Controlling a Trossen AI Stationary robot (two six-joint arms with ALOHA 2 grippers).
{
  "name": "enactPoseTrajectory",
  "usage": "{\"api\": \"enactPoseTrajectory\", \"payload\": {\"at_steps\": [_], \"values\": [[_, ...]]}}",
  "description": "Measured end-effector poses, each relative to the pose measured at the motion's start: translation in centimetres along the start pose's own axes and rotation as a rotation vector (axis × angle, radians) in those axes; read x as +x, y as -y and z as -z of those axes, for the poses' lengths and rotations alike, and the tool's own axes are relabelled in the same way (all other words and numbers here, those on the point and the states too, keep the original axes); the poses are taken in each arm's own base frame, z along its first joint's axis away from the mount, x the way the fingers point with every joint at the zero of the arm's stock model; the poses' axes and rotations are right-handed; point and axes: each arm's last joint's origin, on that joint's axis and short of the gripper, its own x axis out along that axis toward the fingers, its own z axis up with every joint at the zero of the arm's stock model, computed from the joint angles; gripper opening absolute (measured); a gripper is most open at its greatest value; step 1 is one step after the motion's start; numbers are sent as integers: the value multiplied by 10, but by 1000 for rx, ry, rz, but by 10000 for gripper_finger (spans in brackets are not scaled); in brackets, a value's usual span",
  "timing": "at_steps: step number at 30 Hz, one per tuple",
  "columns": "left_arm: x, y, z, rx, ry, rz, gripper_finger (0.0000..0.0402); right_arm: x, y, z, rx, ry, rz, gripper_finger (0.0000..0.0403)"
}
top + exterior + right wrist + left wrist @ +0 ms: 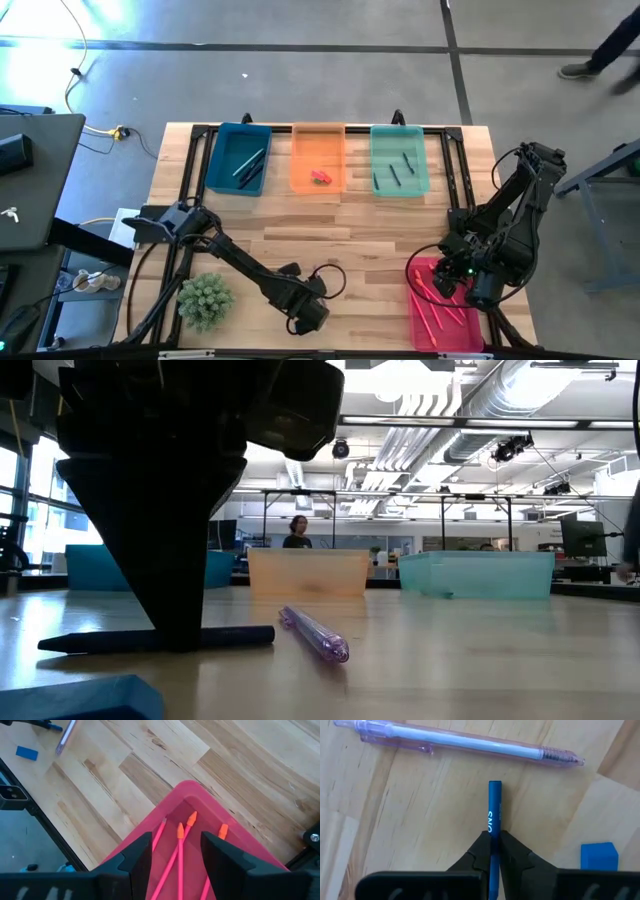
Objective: Sort crayons/erasers/pens/pencils in bins
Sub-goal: Put the blue crayon into the green bin
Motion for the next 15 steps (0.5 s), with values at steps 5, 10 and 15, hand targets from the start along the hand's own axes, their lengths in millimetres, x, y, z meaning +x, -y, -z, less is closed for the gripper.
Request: {"api": "enactPoseTrajectory", "payload": {"at_steps": [5, 10, 15], "values": [[-4, 4, -1, 38, -8, 25, 6, 0, 0, 0, -1, 0, 0, 160], [-11, 4, -7, 91, -22, 74, 5, -2, -1, 0, 1, -3, -8, 160], [-21, 5, -15, 111, -17, 182, 4, -6, -6, -1, -26, -12, -46, 160]]}}
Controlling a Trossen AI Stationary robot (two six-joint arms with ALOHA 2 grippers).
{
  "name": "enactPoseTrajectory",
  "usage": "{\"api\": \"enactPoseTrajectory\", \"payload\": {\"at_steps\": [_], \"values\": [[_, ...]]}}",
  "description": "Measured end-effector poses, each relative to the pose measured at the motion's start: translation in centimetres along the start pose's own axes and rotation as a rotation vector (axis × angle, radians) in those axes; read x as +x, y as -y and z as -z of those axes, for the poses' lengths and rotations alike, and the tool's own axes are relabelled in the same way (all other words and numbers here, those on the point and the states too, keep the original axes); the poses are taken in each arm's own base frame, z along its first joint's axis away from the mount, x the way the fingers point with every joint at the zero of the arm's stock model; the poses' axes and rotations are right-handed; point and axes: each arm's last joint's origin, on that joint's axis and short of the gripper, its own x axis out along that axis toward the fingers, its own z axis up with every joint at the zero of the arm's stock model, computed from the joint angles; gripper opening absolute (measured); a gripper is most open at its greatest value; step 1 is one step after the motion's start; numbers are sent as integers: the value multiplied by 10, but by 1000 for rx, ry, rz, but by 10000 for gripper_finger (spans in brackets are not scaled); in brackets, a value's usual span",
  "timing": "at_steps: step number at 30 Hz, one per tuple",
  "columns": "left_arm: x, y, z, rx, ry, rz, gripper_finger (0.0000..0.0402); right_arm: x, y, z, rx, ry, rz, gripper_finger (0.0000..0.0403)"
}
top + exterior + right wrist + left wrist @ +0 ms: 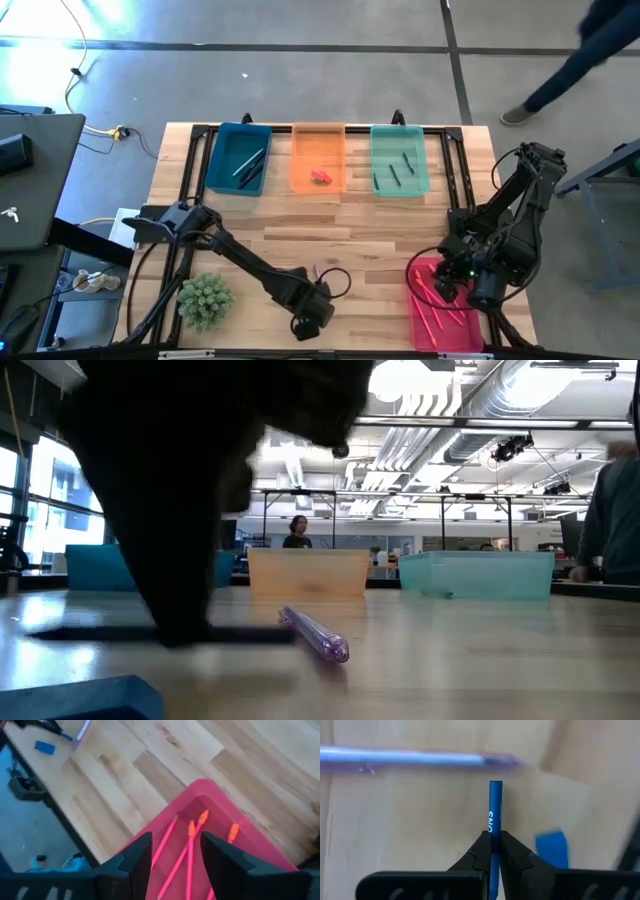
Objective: Sort crayons/erasers/pens/pencils in bins
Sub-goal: Put the blue crayon into the green bin
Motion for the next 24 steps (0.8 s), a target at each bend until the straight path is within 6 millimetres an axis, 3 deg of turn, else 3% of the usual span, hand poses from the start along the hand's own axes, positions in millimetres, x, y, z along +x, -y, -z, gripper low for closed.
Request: {"api": "enactPoseTrajectory", "payload": {"at_steps": [14, 24], "values": [[-51, 3, -20, 107, 131, 230, 4, -5, -23, 2, -134, 15, -220, 160], [-81, 1, -53, 166, 410, 394, 4, -15, -48, -3, -295, 303, -436, 160]]}}
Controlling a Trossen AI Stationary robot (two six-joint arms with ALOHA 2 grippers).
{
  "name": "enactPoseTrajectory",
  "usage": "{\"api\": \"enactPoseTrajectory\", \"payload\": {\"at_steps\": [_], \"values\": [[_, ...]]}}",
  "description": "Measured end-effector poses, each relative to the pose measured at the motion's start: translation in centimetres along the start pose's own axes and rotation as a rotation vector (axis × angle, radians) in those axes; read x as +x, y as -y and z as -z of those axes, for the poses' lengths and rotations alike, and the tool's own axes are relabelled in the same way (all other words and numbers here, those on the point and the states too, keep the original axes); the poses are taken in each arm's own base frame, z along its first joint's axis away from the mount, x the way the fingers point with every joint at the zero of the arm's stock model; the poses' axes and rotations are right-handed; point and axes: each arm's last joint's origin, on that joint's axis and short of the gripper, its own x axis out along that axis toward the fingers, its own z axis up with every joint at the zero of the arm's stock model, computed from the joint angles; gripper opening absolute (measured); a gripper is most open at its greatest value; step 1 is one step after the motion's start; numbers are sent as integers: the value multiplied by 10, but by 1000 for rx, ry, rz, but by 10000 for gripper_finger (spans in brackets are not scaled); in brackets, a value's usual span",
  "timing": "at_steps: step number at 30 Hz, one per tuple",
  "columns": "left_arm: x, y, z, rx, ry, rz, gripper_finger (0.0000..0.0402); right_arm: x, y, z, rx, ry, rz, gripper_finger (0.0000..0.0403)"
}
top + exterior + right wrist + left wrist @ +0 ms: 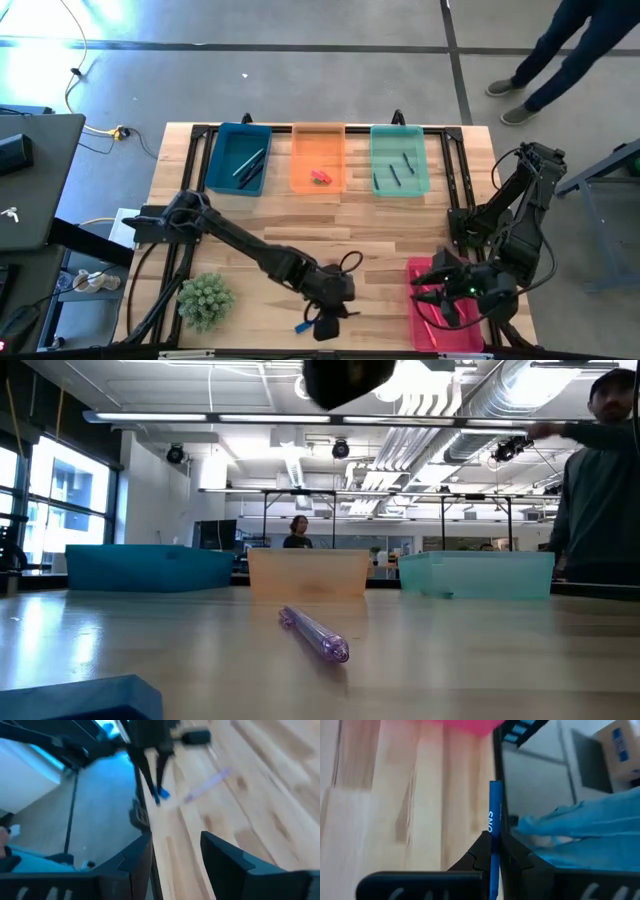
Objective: Sort crayons/erasers/pens/pencils in bins
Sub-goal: Put the blue crayon into the green bin
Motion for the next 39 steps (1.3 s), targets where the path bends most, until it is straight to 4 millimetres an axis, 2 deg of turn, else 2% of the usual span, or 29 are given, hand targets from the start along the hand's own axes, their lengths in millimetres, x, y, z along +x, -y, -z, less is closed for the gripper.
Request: {"api": "enactPoseTrajectory", "payload": {"at_steps": [6, 14, 21, 39], "values": [[-6, 1, -21, 62, 164, 75, 4, 0, -6, -5, -52, 89, -32, 160], [-14, 0, -48, 105, 398, 165, 4, -1, -10, -7, -53, 114, -59, 160], [-22, -4, -63, 104, 526, 209, 4, -2, -17, -13, -109, 213, -79, 160], [-30, -14, -78, 88, 635, 208, 4, -3, -16, -15, -149, 286, -33, 160]]}}
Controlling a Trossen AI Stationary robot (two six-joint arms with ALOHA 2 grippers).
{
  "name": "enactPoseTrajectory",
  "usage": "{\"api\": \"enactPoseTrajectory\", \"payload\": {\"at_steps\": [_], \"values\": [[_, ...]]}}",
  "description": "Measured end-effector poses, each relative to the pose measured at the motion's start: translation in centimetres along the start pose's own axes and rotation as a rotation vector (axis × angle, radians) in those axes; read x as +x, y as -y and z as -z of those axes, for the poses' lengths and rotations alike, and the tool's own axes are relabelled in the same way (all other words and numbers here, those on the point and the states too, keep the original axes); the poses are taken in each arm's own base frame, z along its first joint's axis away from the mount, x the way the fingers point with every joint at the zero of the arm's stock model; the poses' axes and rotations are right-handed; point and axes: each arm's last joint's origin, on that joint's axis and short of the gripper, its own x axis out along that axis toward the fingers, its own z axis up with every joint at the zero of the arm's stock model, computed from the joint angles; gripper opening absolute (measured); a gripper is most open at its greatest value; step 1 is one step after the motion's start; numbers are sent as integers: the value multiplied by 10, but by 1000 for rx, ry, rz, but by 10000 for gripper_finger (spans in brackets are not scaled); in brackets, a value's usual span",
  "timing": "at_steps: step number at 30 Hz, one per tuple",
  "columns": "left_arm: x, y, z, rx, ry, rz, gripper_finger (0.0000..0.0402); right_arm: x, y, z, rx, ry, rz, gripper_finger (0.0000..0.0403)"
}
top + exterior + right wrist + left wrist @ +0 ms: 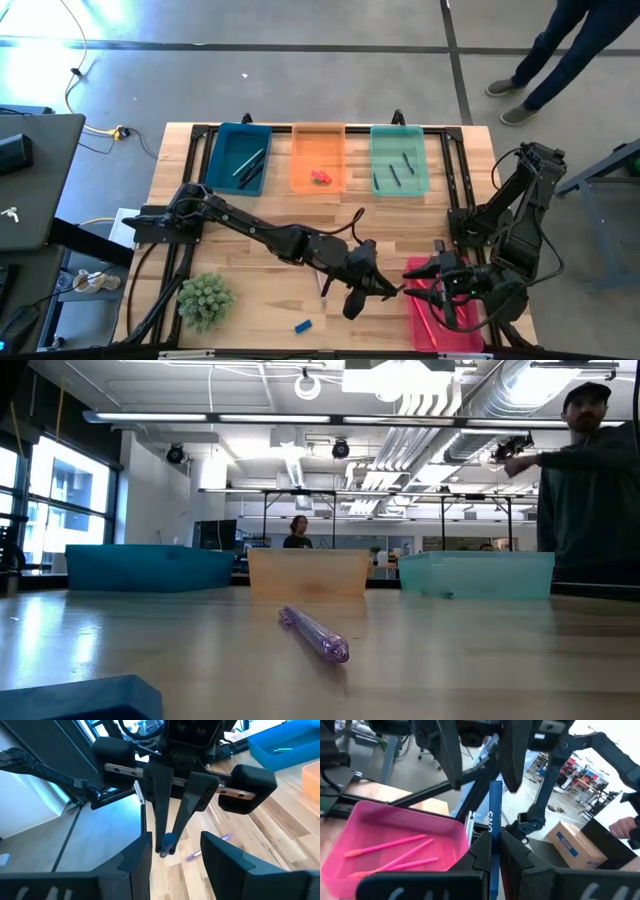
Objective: Sort crayons/erasers/pens/pencils in bins
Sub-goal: Put the blue crayon into the green bin
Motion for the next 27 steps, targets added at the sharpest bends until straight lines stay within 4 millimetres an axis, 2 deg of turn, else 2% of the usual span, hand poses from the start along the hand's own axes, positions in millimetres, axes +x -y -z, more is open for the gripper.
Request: {"api": "enactPoseTrajectory", "payload": {"at_steps": [12, 27], "values": [[-1, -11, -11, -10, 62, -15, 4, 0, 2, -2, 7, 68, 56, 152], [-1, -16, -13, 0, 64, -26, 4, 12, 8, -7, 33, -2, 36, 26]]}}
